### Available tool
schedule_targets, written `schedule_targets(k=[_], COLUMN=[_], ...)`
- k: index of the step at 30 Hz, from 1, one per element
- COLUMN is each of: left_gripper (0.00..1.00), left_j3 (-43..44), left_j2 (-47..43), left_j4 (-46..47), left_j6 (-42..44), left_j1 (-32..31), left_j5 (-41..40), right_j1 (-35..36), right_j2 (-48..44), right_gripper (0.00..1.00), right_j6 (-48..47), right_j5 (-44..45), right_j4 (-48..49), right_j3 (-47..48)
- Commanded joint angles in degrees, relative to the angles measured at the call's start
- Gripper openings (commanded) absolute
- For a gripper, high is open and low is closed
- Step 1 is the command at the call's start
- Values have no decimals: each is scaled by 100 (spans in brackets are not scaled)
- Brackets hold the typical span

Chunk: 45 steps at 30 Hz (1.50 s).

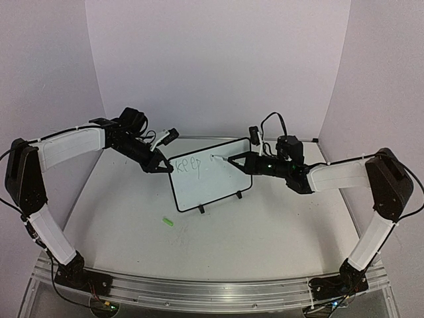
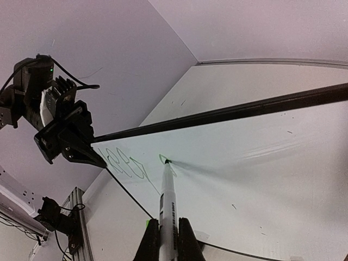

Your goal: Write a sentence on the whiteboard

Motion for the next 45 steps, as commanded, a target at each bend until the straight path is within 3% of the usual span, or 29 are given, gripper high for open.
schedule_targets(k=[1, 21, 32, 45], left_gripper=[0, 0, 0, 0], left_j3=[91, 100, 109, 91], left_j2=[171, 192, 210, 178], left_j4=[-187, -187, -193, -187], left_j6=[233, 233, 233, 236], left_j1=[6, 4, 6, 4], left_j5=[-416, -404, -412, -427], right_j1=[-32, -33, 56, 46], right_j2=[-187, 274, 453, -528], right_gripper=[0, 0, 0, 0], right_j6=[-51, 181, 309, 540], right_j5=[230, 198, -131, 135], right_j4=[266, 437, 609, 968], right_j3=[188, -456, -192, -454])
